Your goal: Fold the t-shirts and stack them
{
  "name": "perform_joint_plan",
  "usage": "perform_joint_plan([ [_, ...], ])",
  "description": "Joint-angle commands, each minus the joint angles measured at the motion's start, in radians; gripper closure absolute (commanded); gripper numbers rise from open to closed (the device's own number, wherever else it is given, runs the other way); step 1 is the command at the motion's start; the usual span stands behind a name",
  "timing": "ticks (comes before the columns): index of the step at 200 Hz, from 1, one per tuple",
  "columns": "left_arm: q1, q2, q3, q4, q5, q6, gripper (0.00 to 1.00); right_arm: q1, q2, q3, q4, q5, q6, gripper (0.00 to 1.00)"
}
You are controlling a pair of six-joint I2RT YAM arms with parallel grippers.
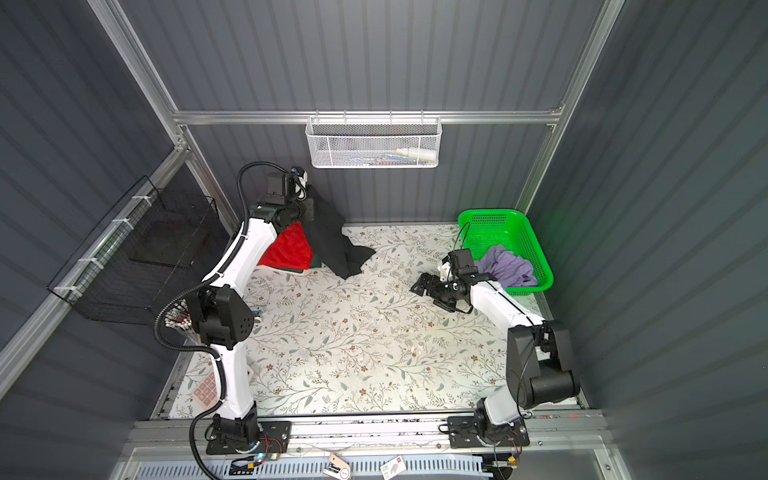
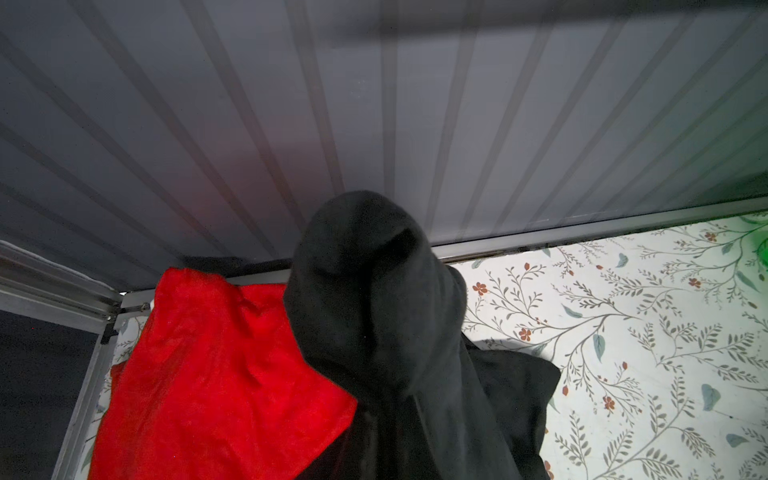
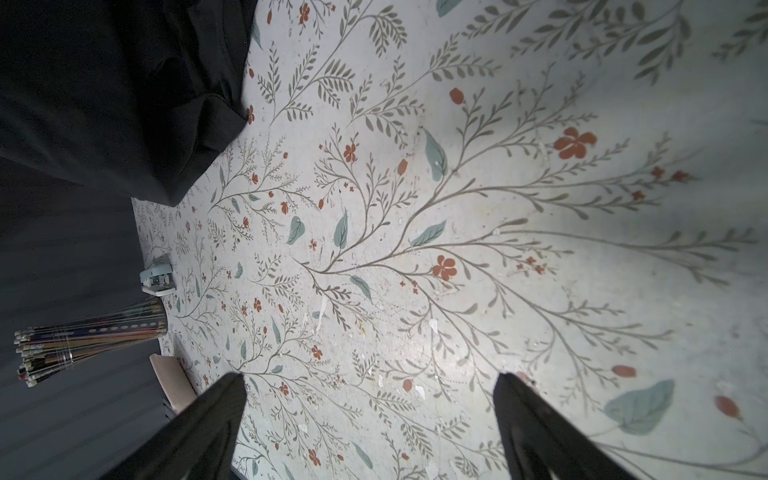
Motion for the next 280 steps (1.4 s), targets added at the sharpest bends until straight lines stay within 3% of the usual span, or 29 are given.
perform_joint_plan([
  [1,0.015,-0.033,0.027,0.017,0.08,0.01,1.0,-0.006,-0.016,-0.004,0.0,-0.009,-0.012,0.05],
  [45,0.015,-0.08,-0.072,0.089,0.157,0.011,1.0,-0.005,-0.012,-0.004,0.0,0.012,-0.015,0.04],
  [66,0.015,-0.11,-0.127,0.118,0.19,0.019,1.0,0.013,0.009,0.025,0.108,0.056,-0.009,0.01],
  [95,0.015,-0.14,-0.202,0.142,0.236,0.02,1.0,0.059,0.166,0.196,0.235,0.02,0.045,0.01],
  [133,0.013,-0.203,-0.336,0.161,0.279,-0.01,1.0,0.131,0.336,0.38,0.26,-0.025,0.09,0.01],
  [162,-0.003,-0.299,-0.513,0.232,0.282,-0.096,1.0,0.134,0.359,0.356,0.279,-0.031,0.1,0.03],
  [202,-0.116,-0.411,-0.68,0.21,0.196,-0.158,1.0,0.135,0.325,0.297,0.242,-0.023,0.076,0.03],
  [280,-0.211,-0.75,-0.991,0.233,0.222,-0.425,1.0,0.138,0.235,0.19,0.215,-0.024,0.044,0.04],
])
